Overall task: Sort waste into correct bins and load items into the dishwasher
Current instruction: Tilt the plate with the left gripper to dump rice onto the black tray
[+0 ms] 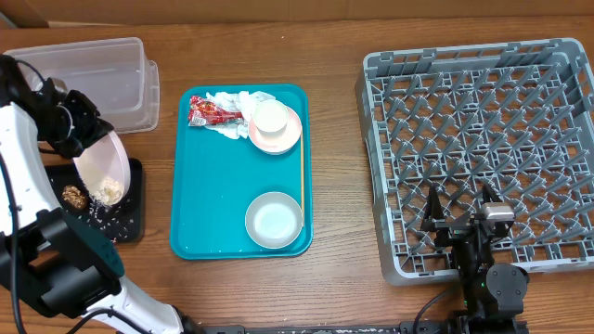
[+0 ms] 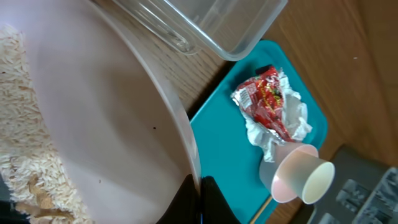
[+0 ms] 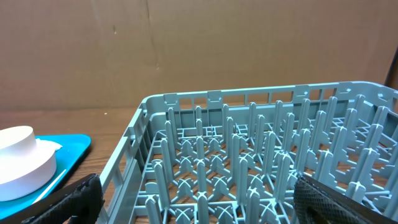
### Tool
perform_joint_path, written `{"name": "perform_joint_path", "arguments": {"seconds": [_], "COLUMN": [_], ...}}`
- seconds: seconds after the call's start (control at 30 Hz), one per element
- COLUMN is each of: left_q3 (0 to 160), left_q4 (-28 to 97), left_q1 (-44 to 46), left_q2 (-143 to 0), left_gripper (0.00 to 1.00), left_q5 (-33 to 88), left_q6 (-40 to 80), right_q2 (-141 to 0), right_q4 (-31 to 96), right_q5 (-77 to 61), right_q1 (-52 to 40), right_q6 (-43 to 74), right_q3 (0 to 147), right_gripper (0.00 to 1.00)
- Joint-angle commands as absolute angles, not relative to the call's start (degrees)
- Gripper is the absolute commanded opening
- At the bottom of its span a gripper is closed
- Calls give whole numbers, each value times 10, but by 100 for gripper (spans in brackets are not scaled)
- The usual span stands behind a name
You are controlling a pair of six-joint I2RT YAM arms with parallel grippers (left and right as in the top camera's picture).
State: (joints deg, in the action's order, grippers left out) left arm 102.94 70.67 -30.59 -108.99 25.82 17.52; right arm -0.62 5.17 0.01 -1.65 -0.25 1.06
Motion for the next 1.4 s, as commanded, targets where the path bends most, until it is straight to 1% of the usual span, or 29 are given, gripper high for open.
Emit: {"name": "perform_joint_path", "arguments": {"seconds": [0.0,0.23,0.47,0.7,0.9,0.97,1.2,1.37], "left_q3": [1044,1044,1044,1044,1044,1044,1044,1044], "left_q4": [707,715,724,723,722,728,756,772], "left_q1": [-324,-371,-413,-421,-442,-455,-506,-526], "left_q2": [-1075,-1075,-1075,-1075,-1075,-1075,-1075,-1075], "left_gripper": [4,4,4,4,4,4,4,4], "left_q5": [334,418,423,441,599,626,607,608], "left_q6": [151,151,136,136,128,128,113,113], "right_q2": [-2,-2,-2,-2,-2,-2,-2,-2], "right_q4": [48,48,48,48,48,48,48,48], "right_q5": [-1,-1,-1,-1,-1,-1,-1,-1], "right_q1": [-19,-19,-19,-19,-19,-19,-19,-19], "right_q6": [-6,-6,-6,-6,-6,-6,-6,-6], "right_q3": [5,5,5,5,5,5,5,5], "right_gripper": [100,100,100,100,100,100,100,100]}}
